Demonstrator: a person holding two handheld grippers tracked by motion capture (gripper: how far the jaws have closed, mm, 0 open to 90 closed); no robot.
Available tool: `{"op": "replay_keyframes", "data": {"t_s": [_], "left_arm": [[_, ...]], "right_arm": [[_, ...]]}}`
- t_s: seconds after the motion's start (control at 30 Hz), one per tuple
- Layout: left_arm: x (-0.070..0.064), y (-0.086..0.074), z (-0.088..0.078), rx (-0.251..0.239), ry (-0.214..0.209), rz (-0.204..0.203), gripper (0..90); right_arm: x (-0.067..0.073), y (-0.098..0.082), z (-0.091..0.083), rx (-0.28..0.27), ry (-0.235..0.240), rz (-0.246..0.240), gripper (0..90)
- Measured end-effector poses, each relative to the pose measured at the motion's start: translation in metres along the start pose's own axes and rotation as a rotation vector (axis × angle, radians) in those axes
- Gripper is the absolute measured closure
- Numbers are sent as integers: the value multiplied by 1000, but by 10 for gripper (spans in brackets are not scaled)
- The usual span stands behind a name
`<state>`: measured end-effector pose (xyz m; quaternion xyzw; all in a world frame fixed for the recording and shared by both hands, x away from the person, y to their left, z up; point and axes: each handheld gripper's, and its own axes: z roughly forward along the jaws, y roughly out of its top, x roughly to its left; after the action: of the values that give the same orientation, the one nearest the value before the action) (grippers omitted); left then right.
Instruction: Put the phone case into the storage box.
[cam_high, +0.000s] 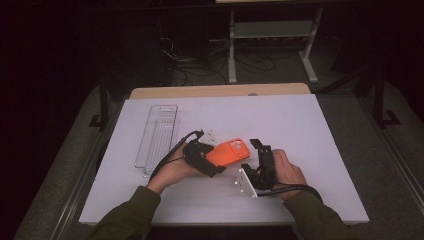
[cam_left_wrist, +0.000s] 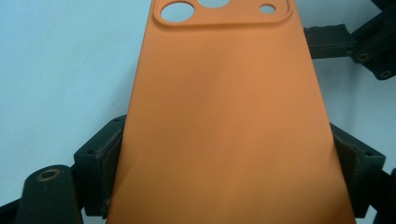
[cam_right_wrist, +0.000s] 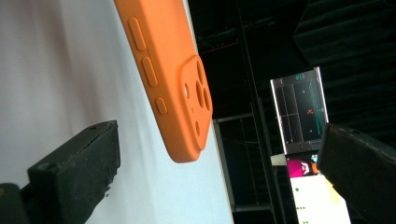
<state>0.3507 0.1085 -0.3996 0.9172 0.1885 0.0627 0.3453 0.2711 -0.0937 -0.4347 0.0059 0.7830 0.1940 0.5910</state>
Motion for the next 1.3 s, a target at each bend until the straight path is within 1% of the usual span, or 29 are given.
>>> {"op": "replay_keyframes", "data": {"t_s": [0.1, 0.17, 0.2, 0.27, 0.3, 0.43, 0.5, 0.53, 0.6, 0.63, 0.67, 0.7, 0.77, 0.8, 0.93, 0.97, 1.03, 1.13, 1.3], "left_arm": [[-1, 1, 0, -3, -1, -4, 156], [0, 1, -1, -1, 1, 1, 155], [-1, 2, -1, -11, 1, -13, 156], [-1, 2, -1, -9, -1, -6, 156], [-1, 2, -1, -9, -1, -5, 156], [0, 3, -2, 11, 0, 16, 156], [0, 3, -2, 12, 1, 15, 155], [0, 3, -2, 10, 0, 14, 155], [0, 4, -2, 16, 1, 17, 155], [-1, 4, -2, 14, 1, 13, 155], [-1, 4, -2, 16, 1, 15, 156], [0, 4, -2, 16, 0, 21, 155], [0, 4, -2, 14, 2, 17, 156], [0, 4, -3, 15, 5, 24, 156], [0, 4, -3, 16, 8, 21, 156], [1, 4, -4, 15, 9, 23, 156], [1, 4, -4, 17, 8, 24, 156], [1, 4, -4, 15, 7, 19, 156], [1, 4, -5, 25, 9, 22, 156]], "right_arm": [[2, 1, 1, -7, -4, -19, 0], [2, 1, 2, -13, -11, -35, 0], [2, 2, 2, -15, -13, -42, 0], [1, 2, 2, -20, -24, -62, 0], [2, 2, 3, -22, -40, -56, 0], [5, 4, 3, -28, -43, -69, 0], [5, 5, 4, -30, -47, -80, 0], [6, 6, 4, -30, -49, -78, 0], [6, 7, 4, -32, -45, -86, 0], [6, 8, 5, -35, -42, -98, 0], [8, 8, 5, -40, -43, -97, 0], [8, 9, 6, -43, -42, -109, 0], [10, 12, 7, -50, -46, -123, 0], [11, 13, 8, -50, -46, -126, 0], [15, 17, 10, -61, -57, -154, 0], [17, 18, 11, -59, -58, -145, 0], [18, 19, 12, -60, -65, -155, 0], [18, 20, 13, -64, -76, -187, 20], [20, 22, 13, -73, -86, -208, 86]]}}
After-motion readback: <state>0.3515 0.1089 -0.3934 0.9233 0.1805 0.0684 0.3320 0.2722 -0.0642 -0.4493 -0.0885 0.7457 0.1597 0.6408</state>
